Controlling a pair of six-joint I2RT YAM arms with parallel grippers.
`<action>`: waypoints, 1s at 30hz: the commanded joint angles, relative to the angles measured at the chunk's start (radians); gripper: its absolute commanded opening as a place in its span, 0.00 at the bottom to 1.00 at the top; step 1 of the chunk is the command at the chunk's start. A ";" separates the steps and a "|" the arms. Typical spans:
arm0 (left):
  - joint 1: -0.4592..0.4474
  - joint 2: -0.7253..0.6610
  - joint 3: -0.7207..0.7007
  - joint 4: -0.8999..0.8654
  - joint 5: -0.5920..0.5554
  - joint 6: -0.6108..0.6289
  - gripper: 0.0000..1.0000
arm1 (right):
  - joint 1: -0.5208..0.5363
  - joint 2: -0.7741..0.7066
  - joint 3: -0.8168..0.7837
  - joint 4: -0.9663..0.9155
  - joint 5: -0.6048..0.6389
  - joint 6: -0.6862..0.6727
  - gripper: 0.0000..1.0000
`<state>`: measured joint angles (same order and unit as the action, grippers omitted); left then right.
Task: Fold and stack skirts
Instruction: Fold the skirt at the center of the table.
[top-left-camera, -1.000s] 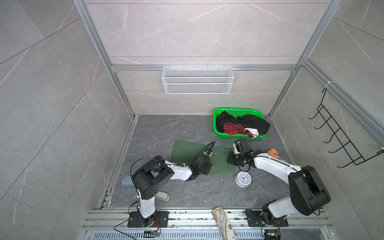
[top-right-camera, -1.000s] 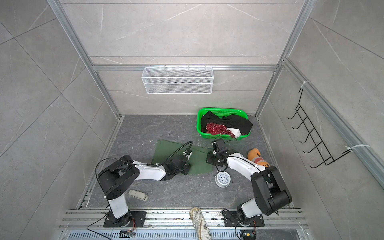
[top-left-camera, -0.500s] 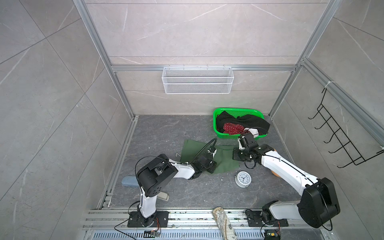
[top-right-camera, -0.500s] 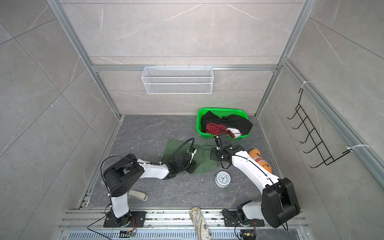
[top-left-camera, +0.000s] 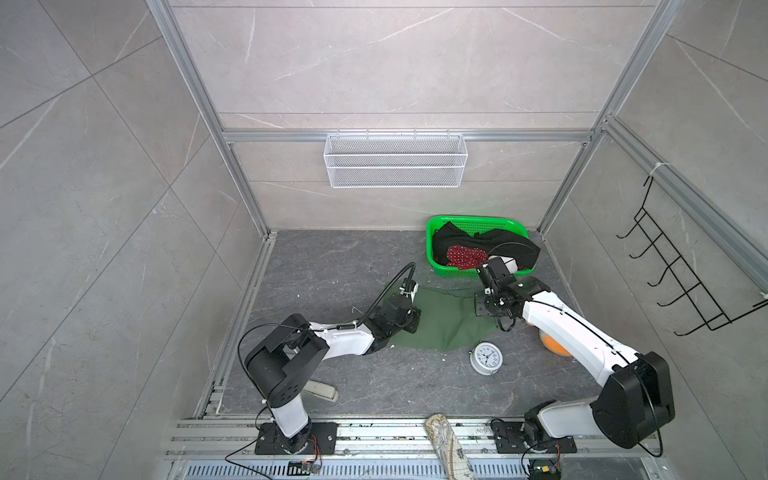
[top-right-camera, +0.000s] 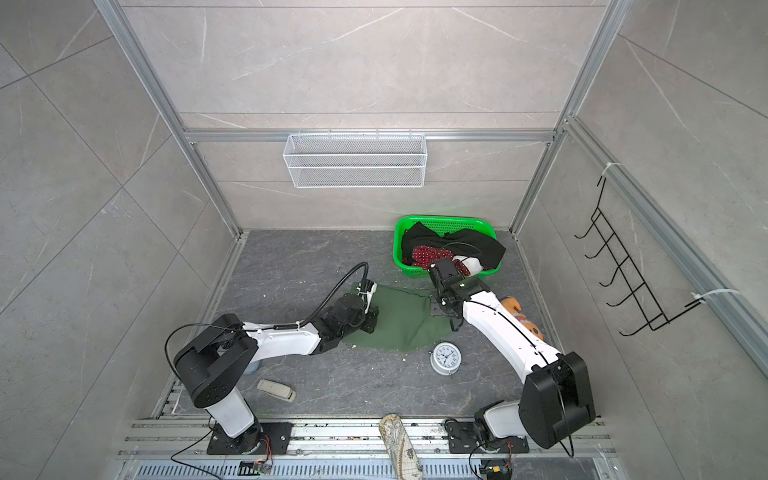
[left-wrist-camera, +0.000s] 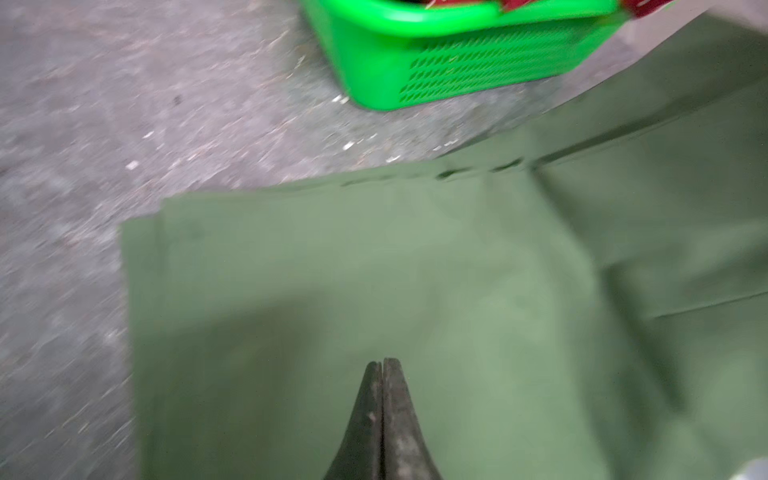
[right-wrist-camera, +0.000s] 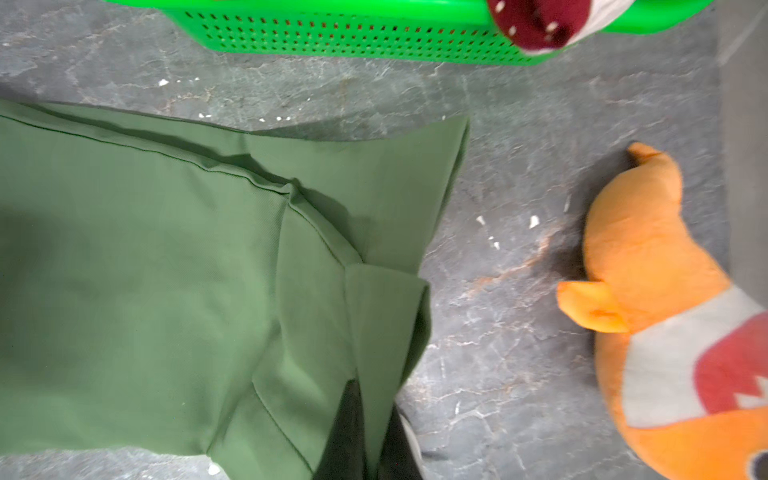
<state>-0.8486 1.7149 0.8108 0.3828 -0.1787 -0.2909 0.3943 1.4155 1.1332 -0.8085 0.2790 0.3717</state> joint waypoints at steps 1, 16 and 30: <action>-0.005 -0.028 -0.057 -0.004 -0.033 0.015 0.00 | 0.003 0.028 0.053 -0.047 0.071 -0.039 0.00; -0.017 0.101 -0.118 0.096 -0.030 -0.024 0.00 | 0.153 0.103 0.164 0.087 -0.241 0.076 0.00; -0.017 0.108 -0.168 0.175 -0.021 -0.017 0.00 | 0.235 0.185 0.137 0.383 -0.430 0.273 0.00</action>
<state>-0.8597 1.8000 0.6655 0.5610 -0.2070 -0.3096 0.6178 1.5745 1.2690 -0.5159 -0.1089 0.5926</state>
